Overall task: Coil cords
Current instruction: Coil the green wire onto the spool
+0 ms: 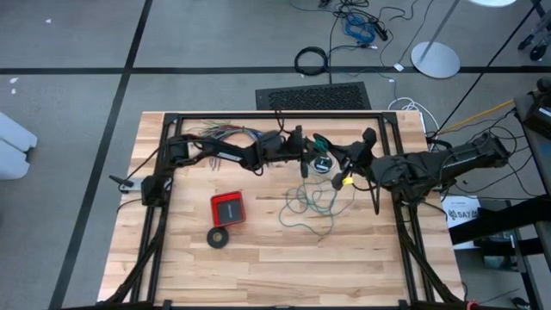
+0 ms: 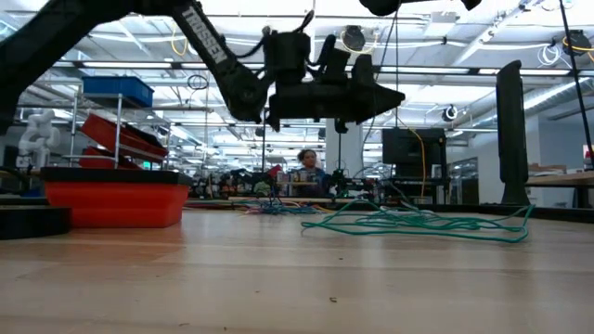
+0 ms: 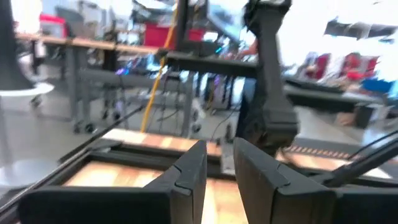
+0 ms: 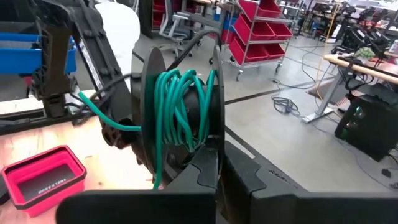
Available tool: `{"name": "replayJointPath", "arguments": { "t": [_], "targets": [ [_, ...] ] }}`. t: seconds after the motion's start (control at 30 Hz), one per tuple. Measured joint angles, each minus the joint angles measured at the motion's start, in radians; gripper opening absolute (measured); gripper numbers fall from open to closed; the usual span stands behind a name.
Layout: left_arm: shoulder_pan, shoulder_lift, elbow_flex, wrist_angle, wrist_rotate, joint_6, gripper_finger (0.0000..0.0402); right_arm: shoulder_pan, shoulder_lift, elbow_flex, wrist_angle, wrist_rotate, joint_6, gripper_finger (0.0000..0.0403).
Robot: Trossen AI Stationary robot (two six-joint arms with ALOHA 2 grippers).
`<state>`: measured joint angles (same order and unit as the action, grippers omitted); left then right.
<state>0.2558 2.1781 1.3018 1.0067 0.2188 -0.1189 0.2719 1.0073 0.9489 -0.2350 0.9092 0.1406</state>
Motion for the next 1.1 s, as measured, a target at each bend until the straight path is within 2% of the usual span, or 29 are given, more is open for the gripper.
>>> {"name": "replayJointPath", "arguments": {
  "t": [0.13,0.37,0.53,0.73,0.87,1.1],
  "targets": [
    [0.0,0.022,0.0,0.052,0.076,-0.011,0.0086,0.005,0.0,0.0,-0.001,0.0,-0.006,0.0],
    [0.047,0.011,0.0,-0.172,0.102,0.122,0.0086,0.005,-0.011,0.0,-0.024,-0.006,-0.001,0.0],
    [0.123,-0.006,0.001,-0.235,0.26,0.107,0.0095,0.005,-0.024,0.0,-0.046,-0.023,0.011,0.0],
    [0.17,-0.005,0.0,-0.251,0.448,0.079,0.0142,0.005,-0.034,0.0,-0.067,-0.026,0.012,0.0],
    [0.152,-0.005,0.0,-0.306,0.484,0.138,0.0166,0.005,-0.034,0.0,-0.075,-0.033,0.012,0.0],
    [0.141,-0.005,0.0,-0.41,0.582,0.232,0.017,0.005,-0.034,0.0,-0.085,-0.053,0.021,0.0]
  ]
}}
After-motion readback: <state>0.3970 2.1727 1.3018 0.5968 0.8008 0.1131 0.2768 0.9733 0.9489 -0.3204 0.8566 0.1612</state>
